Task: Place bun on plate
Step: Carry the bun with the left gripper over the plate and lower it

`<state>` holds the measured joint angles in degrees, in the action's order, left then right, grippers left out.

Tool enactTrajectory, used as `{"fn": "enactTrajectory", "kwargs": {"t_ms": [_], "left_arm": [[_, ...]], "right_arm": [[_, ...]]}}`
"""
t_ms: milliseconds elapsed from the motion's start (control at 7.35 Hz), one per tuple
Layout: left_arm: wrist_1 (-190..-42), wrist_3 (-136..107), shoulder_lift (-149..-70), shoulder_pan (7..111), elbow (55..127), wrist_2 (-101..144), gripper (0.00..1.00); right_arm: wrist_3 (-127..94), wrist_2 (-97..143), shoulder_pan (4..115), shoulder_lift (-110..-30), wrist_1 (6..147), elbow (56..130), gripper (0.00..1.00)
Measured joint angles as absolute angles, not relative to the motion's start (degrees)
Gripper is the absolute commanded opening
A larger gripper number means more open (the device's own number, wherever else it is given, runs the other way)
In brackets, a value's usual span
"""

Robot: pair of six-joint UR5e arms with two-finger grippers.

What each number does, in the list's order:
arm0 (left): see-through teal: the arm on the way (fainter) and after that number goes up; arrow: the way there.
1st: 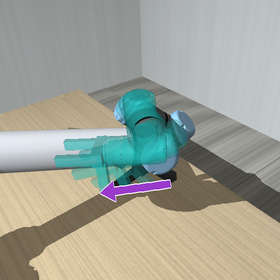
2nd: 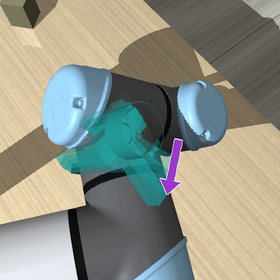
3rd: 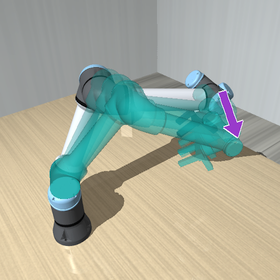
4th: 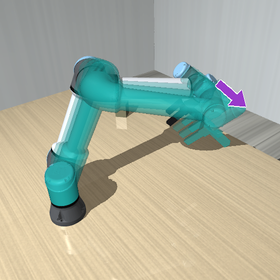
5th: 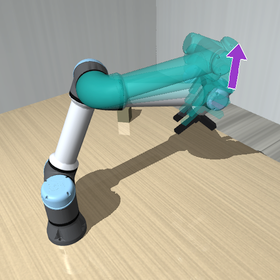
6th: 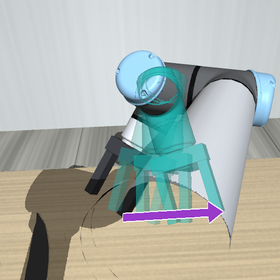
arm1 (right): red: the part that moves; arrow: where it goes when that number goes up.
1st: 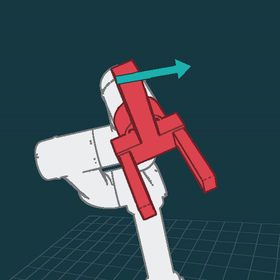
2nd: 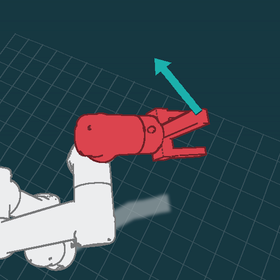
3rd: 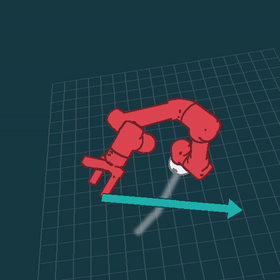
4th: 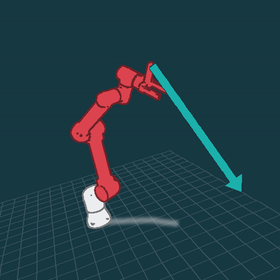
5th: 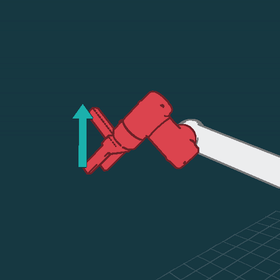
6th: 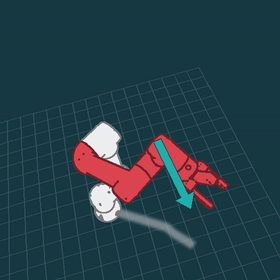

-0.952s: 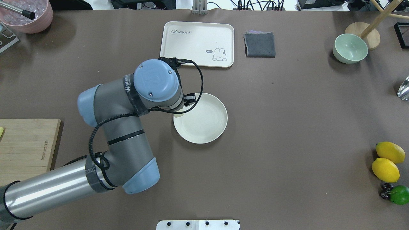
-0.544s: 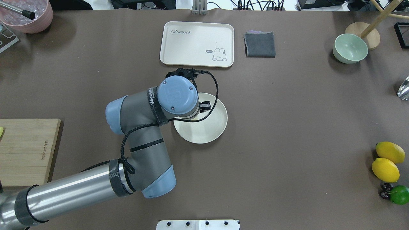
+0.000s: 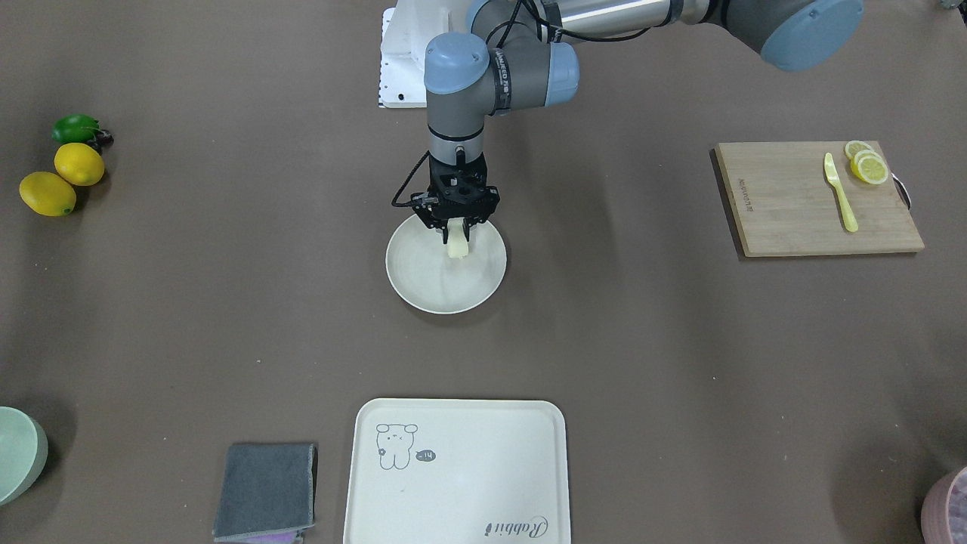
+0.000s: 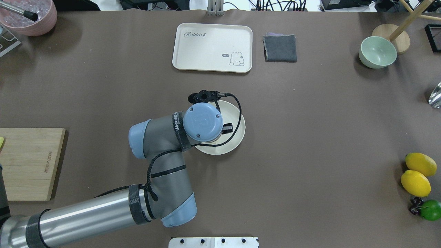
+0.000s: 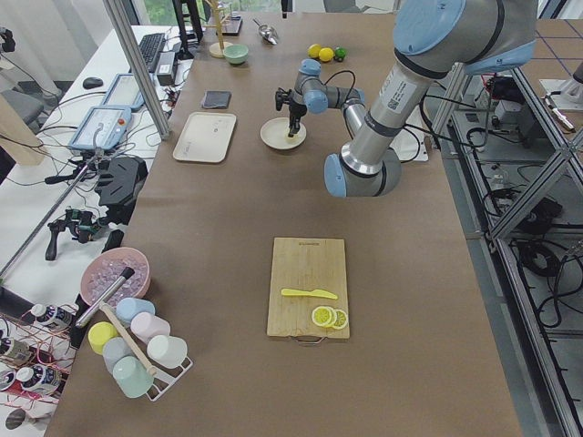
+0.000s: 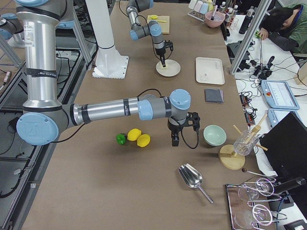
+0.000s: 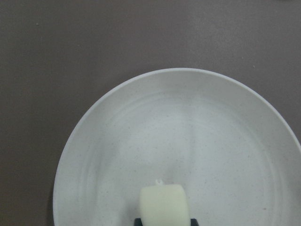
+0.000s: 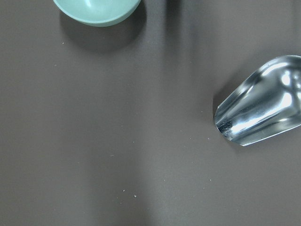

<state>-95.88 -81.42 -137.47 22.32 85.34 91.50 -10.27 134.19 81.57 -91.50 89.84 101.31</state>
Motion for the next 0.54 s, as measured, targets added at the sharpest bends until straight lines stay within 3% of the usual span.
{"fn": "enactTrajectory", "kwargs": {"t_ms": [272,544], "left_arm": [[-95.93,-81.31,-137.59,21.35,84.98,89.67,0.97],[-95.73,-80.5,-137.58,21.49,86.0,89.25,0.97]], "right_arm": [[-10.34,134.24,81.57,-91.65,89.9,101.28,1.0],[-10.37,134.59,81.6,-91.87,89.91,101.33,1.0]]}}
